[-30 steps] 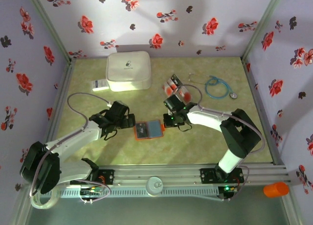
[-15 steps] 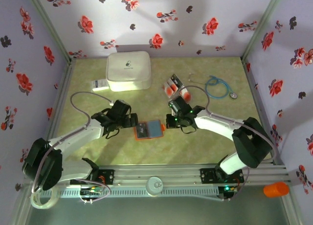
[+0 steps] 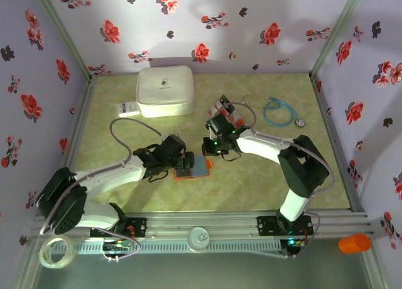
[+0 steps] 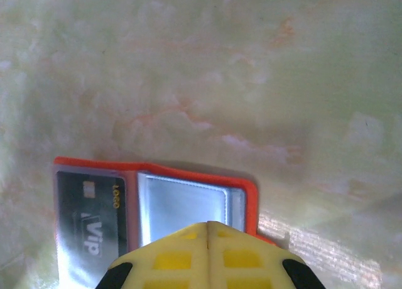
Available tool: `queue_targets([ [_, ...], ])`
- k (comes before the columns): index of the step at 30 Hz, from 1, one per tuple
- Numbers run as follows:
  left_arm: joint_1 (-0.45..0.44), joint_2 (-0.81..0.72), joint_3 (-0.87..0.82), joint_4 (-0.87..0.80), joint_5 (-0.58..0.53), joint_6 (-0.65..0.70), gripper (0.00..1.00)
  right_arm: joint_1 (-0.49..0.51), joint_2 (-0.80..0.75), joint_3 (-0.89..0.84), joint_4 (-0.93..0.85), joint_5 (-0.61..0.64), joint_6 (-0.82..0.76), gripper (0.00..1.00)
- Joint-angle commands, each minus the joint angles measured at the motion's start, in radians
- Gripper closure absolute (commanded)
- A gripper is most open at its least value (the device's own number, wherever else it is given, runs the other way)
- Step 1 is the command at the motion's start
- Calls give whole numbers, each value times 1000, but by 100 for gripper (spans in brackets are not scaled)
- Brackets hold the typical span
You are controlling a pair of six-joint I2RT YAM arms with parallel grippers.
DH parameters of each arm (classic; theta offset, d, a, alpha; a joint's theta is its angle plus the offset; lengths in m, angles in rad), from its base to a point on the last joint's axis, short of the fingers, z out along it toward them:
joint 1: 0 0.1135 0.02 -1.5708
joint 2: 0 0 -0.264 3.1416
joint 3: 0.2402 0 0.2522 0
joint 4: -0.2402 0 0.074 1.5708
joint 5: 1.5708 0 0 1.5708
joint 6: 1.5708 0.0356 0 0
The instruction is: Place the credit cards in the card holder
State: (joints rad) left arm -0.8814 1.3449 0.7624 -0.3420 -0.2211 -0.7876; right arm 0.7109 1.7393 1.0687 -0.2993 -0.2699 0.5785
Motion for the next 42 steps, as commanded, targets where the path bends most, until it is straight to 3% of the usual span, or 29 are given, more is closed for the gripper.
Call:
queue_targets([
  [1, -16, 35, 9, 34, -30, -33, 0, -16, 42, 38, 9, -64, -23, 100],
  [12, -25, 114, -7, 73, -32, -14, 0, -18, 89, 47, 7, -108, -38, 100],
  [42, -24, 154, -67, 138, -26, 25, 0, 35, 166, -13, 133, -147, 49, 100],
])
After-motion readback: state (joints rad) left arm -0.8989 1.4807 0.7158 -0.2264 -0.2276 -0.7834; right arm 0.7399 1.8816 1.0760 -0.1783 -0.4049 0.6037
